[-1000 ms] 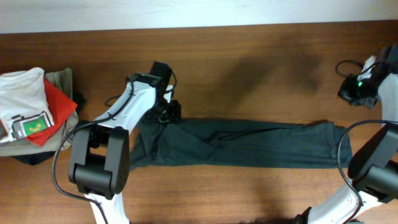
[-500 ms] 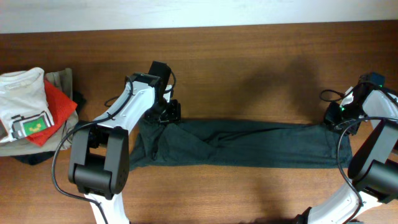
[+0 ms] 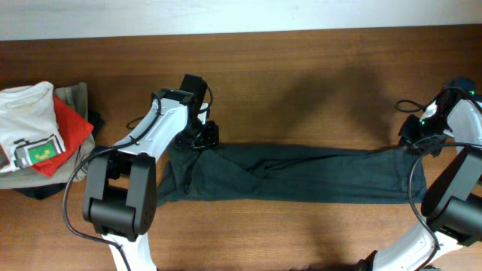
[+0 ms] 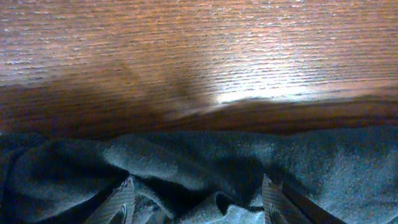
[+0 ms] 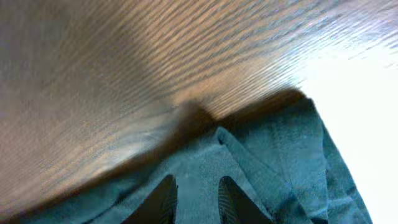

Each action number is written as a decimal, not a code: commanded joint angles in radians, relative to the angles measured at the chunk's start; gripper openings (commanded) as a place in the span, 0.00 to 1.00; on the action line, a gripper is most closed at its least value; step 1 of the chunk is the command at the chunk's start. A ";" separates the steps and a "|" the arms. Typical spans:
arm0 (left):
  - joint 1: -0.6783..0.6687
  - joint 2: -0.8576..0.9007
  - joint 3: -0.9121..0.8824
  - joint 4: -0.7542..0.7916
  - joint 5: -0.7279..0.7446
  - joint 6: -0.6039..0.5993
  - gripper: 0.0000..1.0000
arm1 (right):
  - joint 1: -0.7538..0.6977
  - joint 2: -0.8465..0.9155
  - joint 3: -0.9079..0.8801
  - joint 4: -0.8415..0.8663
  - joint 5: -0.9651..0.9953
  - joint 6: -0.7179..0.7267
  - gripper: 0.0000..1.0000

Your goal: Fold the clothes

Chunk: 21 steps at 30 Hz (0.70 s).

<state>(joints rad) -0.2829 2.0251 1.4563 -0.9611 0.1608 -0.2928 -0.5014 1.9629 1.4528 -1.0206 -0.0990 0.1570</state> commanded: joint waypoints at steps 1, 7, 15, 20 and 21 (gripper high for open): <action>0.000 -0.012 -0.003 -0.002 0.011 -0.010 0.65 | 0.005 0.016 -0.026 0.023 0.060 0.058 0.30; 0.000 -0.012 -0.003 -0.006 0.012 -0.010 0.65 | 0.005 0.041 -0.082 0.106 0.059 0.062 0.32; 0.000 -0.012 -0.003 -0.009 0.019 -0.010 0.65 | 0.006 0.042 -0.114 0.158 0.055 0.096 0.38; 0.000 -0.012 -0.003 -0.009 0.019 -0.010 0.65 | 0.005 0.040 -0.101 0.150 0.032 0.096 0.04; 0.000 -0.012 -0.003 -0.009 0.019 -0.010 0.65 | 0.005 0.040 -0.077 0.129 0.028 0.096 0.04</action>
<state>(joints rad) -0.2829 2.0251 1.4563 -0.9680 0.1684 -0.2928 -0.5014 2.0003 1.3479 -0.8665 -0.0612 0.2474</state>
